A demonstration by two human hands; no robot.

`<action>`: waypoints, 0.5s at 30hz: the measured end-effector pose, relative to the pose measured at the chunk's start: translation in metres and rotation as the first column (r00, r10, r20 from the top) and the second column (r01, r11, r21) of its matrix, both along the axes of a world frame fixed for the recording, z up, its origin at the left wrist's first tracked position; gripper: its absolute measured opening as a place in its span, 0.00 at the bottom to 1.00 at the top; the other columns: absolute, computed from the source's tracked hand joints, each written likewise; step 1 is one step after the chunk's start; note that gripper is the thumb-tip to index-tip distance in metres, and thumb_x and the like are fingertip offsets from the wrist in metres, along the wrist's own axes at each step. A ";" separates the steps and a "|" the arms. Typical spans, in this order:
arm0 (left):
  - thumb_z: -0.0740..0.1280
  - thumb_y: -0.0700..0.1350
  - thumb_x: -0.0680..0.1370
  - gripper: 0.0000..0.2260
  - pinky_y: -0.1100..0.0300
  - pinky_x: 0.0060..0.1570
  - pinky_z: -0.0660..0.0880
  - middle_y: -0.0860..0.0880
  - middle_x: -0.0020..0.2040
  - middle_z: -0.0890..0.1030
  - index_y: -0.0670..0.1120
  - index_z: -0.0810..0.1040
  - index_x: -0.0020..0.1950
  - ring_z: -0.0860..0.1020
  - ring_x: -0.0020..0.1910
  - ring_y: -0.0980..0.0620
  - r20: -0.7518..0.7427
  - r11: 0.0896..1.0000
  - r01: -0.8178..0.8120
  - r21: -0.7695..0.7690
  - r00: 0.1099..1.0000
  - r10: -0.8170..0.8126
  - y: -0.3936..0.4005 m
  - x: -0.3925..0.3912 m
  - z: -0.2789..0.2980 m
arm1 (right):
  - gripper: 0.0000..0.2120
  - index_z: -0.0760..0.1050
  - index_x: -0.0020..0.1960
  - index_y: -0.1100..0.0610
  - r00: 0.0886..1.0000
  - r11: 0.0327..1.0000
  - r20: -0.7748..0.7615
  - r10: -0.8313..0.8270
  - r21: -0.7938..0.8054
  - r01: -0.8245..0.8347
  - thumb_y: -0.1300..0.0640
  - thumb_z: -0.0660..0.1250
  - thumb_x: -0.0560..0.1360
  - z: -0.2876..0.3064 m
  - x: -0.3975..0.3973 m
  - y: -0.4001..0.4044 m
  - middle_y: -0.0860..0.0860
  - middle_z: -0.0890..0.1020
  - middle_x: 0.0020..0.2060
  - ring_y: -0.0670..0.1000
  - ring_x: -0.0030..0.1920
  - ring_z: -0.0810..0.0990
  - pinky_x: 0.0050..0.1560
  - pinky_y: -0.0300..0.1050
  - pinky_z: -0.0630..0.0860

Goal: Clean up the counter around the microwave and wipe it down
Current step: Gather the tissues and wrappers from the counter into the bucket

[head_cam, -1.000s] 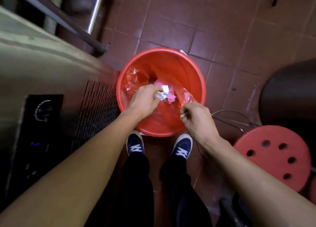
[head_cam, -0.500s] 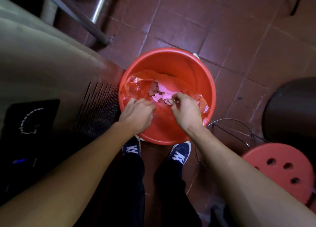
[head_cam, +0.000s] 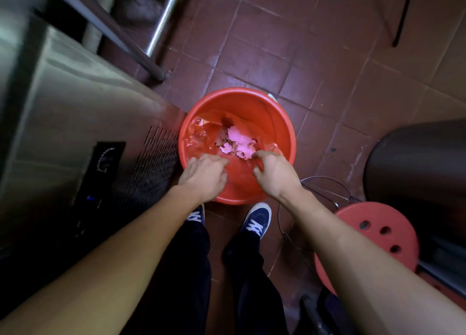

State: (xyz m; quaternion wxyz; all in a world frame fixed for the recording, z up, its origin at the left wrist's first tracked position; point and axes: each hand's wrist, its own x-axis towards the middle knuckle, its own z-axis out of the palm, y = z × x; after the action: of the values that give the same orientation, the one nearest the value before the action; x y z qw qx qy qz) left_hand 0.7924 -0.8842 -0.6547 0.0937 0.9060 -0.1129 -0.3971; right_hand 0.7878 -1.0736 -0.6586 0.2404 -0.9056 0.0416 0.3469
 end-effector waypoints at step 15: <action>0.59 0.54 0.82 0.20 0.47 0.67 0.68 0.49 0.70 0.76 0.51 0.72 0.72 0.74 0.68 0.45 0.118 0.971 -0.238 0.003 0.964 0.236 -0.003 -0.032 0.263 | 0.15 0.78 0.61 0.55 0.965 0.978 0.161 0.208 -0.014 -0.208 0.56 0.62 0.76 0.260 -0.002 0.003 0.58 0.81 0.57 0.62 0.57 0.79 0.53 0.53 0.77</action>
State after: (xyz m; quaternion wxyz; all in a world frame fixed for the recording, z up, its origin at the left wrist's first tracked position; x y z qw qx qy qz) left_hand 0.7606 -0.8868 -0.3914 0.1261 0.9354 -0.0055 -0.3303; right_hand 0.7863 -1.0705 -0.3989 0.2067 -0.9297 -0.0738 0.2958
